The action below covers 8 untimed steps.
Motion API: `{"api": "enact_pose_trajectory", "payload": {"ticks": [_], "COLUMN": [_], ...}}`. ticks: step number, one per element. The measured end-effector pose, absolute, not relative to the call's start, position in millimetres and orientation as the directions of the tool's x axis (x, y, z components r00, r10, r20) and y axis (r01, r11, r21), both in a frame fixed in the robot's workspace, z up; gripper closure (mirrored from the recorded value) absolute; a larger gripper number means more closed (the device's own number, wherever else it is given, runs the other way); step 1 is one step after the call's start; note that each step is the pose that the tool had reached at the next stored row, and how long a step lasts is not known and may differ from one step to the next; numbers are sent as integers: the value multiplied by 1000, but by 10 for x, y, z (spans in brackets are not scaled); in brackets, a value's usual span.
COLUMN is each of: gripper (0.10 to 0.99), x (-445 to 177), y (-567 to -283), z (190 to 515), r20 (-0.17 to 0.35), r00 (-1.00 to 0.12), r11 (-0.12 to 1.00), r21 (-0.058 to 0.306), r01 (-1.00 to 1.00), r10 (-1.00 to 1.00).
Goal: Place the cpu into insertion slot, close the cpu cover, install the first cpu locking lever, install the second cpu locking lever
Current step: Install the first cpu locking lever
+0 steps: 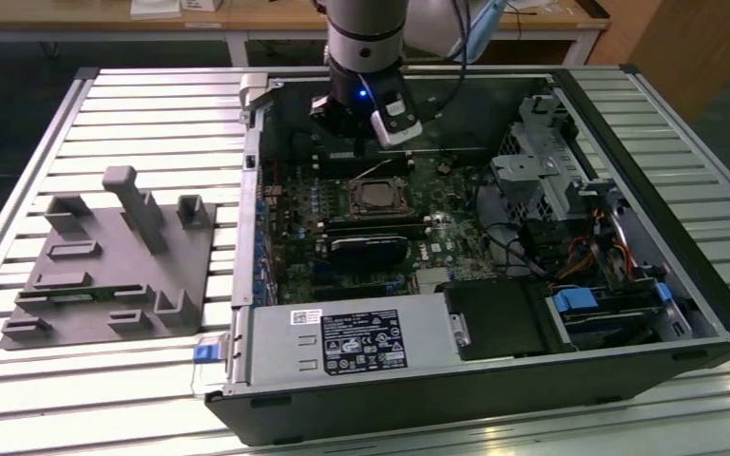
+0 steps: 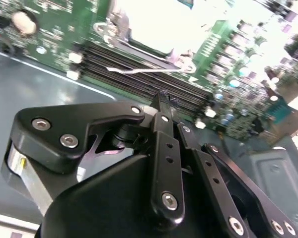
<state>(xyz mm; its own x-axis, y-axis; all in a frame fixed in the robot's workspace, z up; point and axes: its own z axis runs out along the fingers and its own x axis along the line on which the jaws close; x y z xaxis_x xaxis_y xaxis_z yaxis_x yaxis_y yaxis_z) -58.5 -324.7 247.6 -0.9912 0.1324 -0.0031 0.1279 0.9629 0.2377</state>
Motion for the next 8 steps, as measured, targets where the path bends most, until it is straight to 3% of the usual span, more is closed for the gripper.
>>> {"api": "enact_pose_trajectory", "payload": {"ticks": [8], "gripper": [980], "x": [-529], "y": [-3247], "z": [2473], "r20": [-8], "r00": [-991], "r11": [963], "r21": [237], "r01": [127], "r10": [132]}}
